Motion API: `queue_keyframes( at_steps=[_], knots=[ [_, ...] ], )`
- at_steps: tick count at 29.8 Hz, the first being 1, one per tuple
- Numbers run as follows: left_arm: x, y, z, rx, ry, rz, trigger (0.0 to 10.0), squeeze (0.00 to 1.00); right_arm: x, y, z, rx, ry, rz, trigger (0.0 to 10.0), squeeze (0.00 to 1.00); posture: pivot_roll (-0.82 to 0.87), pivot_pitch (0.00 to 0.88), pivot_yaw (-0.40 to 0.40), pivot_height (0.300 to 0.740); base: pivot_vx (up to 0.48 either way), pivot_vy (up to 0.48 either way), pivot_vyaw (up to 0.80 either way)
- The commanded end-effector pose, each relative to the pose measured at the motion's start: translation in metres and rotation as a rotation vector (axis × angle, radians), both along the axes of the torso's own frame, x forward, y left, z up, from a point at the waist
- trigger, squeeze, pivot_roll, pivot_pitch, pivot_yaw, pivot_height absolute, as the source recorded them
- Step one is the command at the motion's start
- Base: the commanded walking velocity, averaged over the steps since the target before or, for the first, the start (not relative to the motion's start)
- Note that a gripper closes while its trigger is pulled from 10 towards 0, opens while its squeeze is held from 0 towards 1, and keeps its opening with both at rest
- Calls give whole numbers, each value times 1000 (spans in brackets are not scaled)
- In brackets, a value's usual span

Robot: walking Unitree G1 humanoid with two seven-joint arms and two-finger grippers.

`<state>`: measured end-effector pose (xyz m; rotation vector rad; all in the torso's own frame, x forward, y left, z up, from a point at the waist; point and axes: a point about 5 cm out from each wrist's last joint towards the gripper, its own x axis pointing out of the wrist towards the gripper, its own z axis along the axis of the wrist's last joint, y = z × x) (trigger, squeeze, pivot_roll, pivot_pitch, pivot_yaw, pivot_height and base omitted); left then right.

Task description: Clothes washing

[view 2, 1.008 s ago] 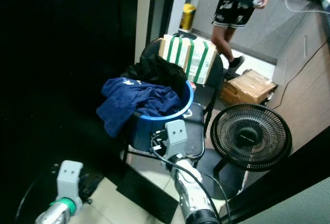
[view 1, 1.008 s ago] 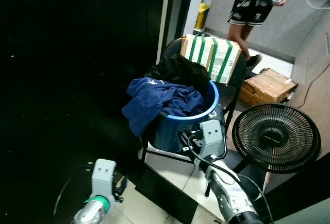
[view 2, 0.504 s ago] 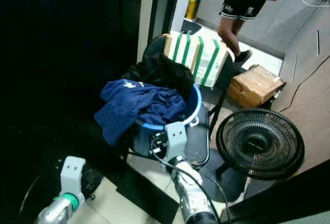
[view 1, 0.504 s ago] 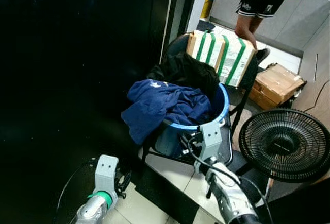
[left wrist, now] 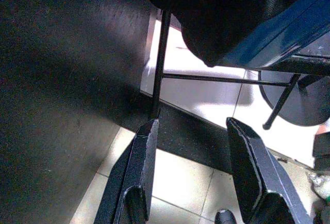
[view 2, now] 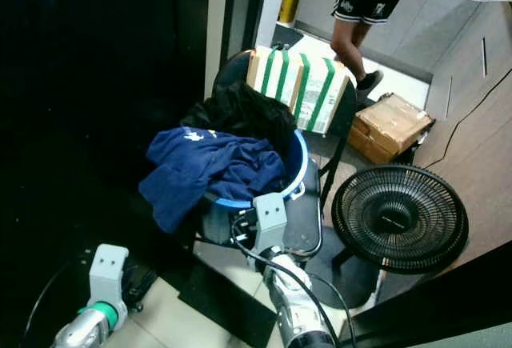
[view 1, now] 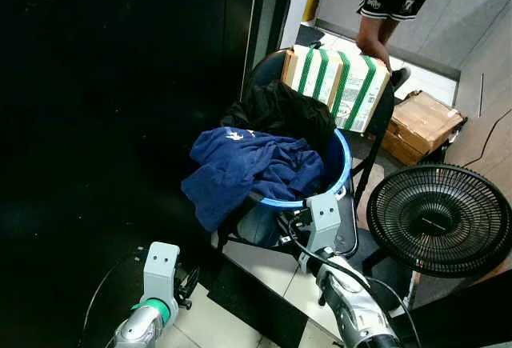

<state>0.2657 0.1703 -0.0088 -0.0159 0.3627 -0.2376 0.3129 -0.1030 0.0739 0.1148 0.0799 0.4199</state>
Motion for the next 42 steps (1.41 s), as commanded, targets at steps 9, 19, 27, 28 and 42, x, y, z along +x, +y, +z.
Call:
queue_keyframes(
  at_steps=[9, 19, 27, 28, 42],
  knots=[
    [-10, 0, -9, -6, 43, 5, 10000, 0, 3, -3, 4, -9, -16, -11, 10000, 0, 60, 64, -63, 740, 276, 0, 0],
    [-8, 2, -9, 29, 27, 39, 10000, 0, 2, -5, 1, -19, -9, -17, 10000, 0, 57, 60, -60, 740, 108, 0, 0],
    [-7, 8, -5, 66, -11, 63, 10000, 0, 2, -5, 2, -21, -10, -19, 10000, 0, 55, 57, -59, 740, 0, 0, 0],
    [-7, 8, -5, 66, -11, 63, 10000, 0, 2, -5, 2, -21, -10, -19, 10000, 0, 55, 57, -59, 740, 0, 0, 0],
    [11, 16, 44, -112, -298, 126, 10000, 0, 3, -7, 2, -20, -15, -24, 10000, 0, 59, 59, -56, 740, 0, 0, 0]
  ],
)
